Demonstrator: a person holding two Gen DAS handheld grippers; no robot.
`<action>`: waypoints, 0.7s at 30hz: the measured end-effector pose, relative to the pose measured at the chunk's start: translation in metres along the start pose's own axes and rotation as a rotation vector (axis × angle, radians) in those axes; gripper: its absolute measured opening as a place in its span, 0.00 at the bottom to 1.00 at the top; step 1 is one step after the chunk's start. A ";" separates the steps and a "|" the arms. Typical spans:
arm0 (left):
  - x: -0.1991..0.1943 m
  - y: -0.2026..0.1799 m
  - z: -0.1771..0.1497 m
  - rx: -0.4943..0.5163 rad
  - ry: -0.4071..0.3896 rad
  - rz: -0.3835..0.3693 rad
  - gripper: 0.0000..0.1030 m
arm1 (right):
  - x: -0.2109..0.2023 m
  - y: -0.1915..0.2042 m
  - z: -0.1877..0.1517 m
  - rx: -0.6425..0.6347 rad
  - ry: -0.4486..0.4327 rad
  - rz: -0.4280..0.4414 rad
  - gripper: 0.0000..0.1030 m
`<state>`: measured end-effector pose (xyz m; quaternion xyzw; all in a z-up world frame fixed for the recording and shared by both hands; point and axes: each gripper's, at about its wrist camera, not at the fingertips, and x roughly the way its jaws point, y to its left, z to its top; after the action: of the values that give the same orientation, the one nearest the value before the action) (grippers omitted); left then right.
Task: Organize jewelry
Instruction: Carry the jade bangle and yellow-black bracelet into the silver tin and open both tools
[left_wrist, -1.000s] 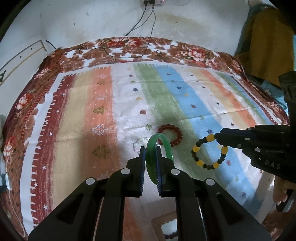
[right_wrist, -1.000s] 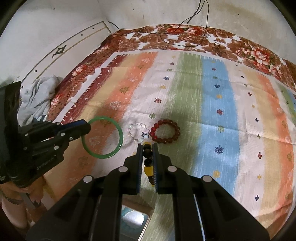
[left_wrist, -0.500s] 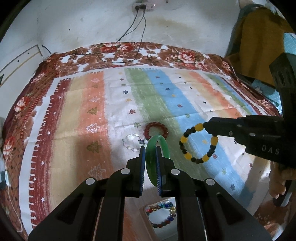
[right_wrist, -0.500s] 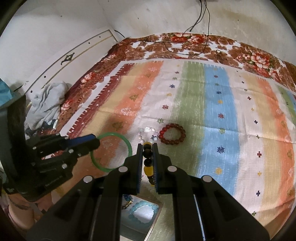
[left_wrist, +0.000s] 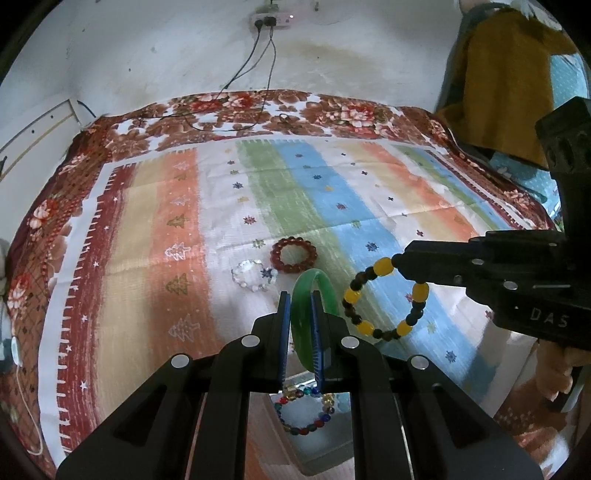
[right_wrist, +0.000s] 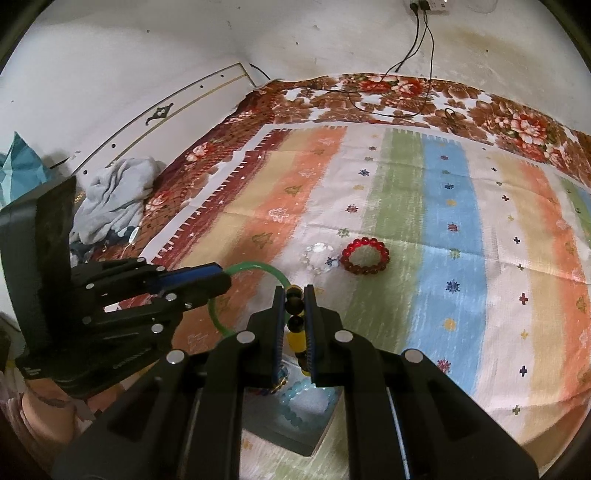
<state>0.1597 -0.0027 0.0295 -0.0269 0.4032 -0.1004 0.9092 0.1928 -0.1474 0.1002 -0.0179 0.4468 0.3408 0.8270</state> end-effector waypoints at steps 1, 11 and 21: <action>0.000 -0.001 -0.002 0.001 0.001 -0.001 0.10 | -0.001 0.001 -0.001 0.000 -0.002 0.003 0.11; -0.010 -0.011 -0.021 0.017 0.010 -0.010 0.10 | -0.011 0.007 -0.019 0.002 0.000 0.018 0.11; -0.005 -0.017 -0.043 0.028 0.053 -0.017 0.10 | -0.008 0.009 -0.038 0.009 0.040 0.043 0.11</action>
<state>0.1218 -0.0165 0.0066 -0.0149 0.4255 -0.1147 0.8975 0.1573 -0.1574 0.0857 -0.0111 0.4650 0.3561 0.8104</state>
